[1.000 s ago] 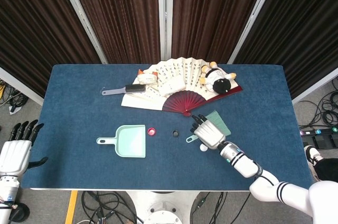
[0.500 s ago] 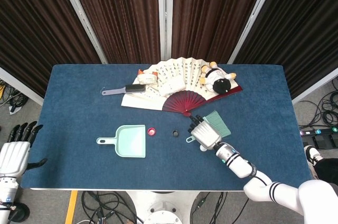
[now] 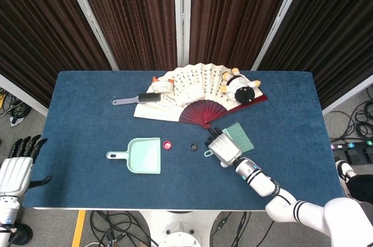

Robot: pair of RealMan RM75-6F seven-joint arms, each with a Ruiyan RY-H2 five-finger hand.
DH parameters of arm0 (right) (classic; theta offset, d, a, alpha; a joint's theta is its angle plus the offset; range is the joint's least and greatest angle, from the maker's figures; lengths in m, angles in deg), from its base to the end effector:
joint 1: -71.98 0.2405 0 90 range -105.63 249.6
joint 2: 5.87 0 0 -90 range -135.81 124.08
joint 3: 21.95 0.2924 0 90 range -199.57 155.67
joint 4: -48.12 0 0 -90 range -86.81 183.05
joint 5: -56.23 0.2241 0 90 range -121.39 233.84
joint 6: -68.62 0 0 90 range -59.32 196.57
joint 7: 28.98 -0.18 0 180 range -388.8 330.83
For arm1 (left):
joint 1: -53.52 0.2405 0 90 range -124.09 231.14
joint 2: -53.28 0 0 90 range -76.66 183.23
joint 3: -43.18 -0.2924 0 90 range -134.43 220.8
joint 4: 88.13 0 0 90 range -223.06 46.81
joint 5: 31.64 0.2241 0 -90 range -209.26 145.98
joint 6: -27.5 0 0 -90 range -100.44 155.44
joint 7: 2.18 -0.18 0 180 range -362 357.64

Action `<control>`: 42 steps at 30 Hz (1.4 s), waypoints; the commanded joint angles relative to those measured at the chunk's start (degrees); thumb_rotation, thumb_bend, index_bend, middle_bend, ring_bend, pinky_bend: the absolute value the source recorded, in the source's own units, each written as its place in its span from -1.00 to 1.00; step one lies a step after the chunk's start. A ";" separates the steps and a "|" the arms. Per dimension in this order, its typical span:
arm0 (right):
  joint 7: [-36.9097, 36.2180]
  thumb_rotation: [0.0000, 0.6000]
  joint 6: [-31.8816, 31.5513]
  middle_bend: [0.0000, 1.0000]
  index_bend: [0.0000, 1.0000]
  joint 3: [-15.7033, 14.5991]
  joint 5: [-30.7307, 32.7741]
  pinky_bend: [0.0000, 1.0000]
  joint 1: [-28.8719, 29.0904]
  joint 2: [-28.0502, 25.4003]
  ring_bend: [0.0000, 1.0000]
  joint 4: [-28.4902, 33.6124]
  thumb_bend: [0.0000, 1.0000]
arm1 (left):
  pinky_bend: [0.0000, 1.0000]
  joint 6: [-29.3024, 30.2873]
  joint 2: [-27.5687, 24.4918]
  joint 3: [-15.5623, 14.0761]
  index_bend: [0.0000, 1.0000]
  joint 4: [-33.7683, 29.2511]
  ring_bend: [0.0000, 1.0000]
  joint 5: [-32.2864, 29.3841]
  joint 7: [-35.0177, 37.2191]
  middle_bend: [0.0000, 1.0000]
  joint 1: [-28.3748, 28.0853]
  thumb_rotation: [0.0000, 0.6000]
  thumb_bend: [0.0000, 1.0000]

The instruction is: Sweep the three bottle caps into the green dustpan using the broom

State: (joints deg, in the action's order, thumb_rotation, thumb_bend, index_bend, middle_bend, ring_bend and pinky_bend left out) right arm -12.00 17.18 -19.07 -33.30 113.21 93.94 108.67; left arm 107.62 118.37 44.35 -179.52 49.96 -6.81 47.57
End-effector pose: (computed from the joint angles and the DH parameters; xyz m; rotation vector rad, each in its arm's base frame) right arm -0.2011 -0.3827 -0.1183 2.1999 -0.4598 0.7444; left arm -0.3684 0.2200 0.1435 -1.4215 -0.9474 -0.7515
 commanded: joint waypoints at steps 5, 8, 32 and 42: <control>-0.02 1.00 -0.20 -0.20 -0.20 -0.46 0.41 -0.63 0.10 0.07 -0.76 0.28 -0.49 | -0.98 -0.25 0.06 -0.03 -0.75 -0.02 -0.98 -0.08 0.08 -0.90 -0.03 1.00 -0.82; -0.07 1.00 -0.14 -0.20 -0.20 -0.63 0.64 -0.63 0.15 0.25 -0.75 0.09 -0.49 | -0.98 -0.26 0.02 0.00 -0.75 0.02 -0.98 -0.10 0.20 -0.90 -0.03 1.00 -0.82; -12.30 1.00 -6.81 0.31 0.49 2.81 2.12 -0.48 -0.94 -9.74 -0.35 10.00 -0.10 | -0.97 -11.22 -3.77 2.78 -0.72 -2.09 -0.97 2.98 2.63 -0.90 -10.09 1.00 -0.82; -24.03 1.00 -8.82 0.31 0.49 7.04 4.77 -0.48 -2.00 -22.68 -0.35 22.50 -0.09 | -0.73 -25.60 1.31 4.62 -0.34 -1.46 -0.54 -5.26 -1.81 -0.38 -19.23 1.00 -0.74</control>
State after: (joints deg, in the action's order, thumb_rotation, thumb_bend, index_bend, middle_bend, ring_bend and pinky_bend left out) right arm -34.27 9.06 -13.08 -29.27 111.60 72.83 129.58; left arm 84.08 117.63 48.42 -181.30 46.83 -6.95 30.15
